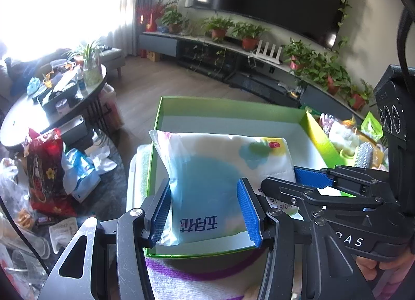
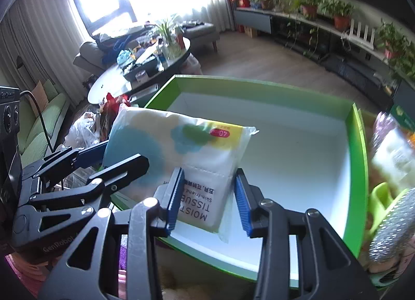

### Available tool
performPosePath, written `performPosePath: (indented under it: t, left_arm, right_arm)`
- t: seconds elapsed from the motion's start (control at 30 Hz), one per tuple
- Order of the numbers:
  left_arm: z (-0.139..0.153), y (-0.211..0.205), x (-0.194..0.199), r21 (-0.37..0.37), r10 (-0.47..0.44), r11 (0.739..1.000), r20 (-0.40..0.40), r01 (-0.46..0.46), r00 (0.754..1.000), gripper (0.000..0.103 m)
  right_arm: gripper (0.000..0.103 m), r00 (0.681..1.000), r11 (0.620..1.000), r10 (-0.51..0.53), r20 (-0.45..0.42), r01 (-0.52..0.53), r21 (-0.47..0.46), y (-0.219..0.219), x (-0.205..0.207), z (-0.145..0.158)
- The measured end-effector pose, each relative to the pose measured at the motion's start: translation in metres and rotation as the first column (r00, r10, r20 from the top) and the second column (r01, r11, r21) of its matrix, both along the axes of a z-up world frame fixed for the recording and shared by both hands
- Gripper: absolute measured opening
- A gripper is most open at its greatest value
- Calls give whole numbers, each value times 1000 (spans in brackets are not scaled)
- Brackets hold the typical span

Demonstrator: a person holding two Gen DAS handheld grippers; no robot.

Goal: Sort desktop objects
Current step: 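Lower the tissue pack into the green box and open both grippers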

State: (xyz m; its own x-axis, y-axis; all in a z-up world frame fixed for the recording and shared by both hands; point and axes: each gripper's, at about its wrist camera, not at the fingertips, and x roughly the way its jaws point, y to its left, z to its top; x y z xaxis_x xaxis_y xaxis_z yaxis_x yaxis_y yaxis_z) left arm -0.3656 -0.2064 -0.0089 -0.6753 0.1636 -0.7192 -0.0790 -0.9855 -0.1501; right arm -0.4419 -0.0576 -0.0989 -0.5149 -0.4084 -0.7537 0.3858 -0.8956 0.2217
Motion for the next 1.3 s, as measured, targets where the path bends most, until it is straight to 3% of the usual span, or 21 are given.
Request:
performPosePath:
  t: [0.43,0.7,1.13,1.3]
  left_arm:
    - [-16,7,0,-56,4,998,65,-1,998,51]
    - [-8,14,6,-146,32,989,27,-28,999,52]
    - [33,17,24,-105,48,993,-71,-55,996,52]
    - [52,24,44,-114,63,991,-107,-75,992,59]
  right_arm:
    - [38,993,998,-5,115,-3,70,-2,-2,-20]
    - [38,991,997,7,134,-17,75,1,-2,-22]
    - [38,1000,997,5,3,-6,75,5,15,23]
    - [38,1000,997,8,-30,-5,77,8,29,43]
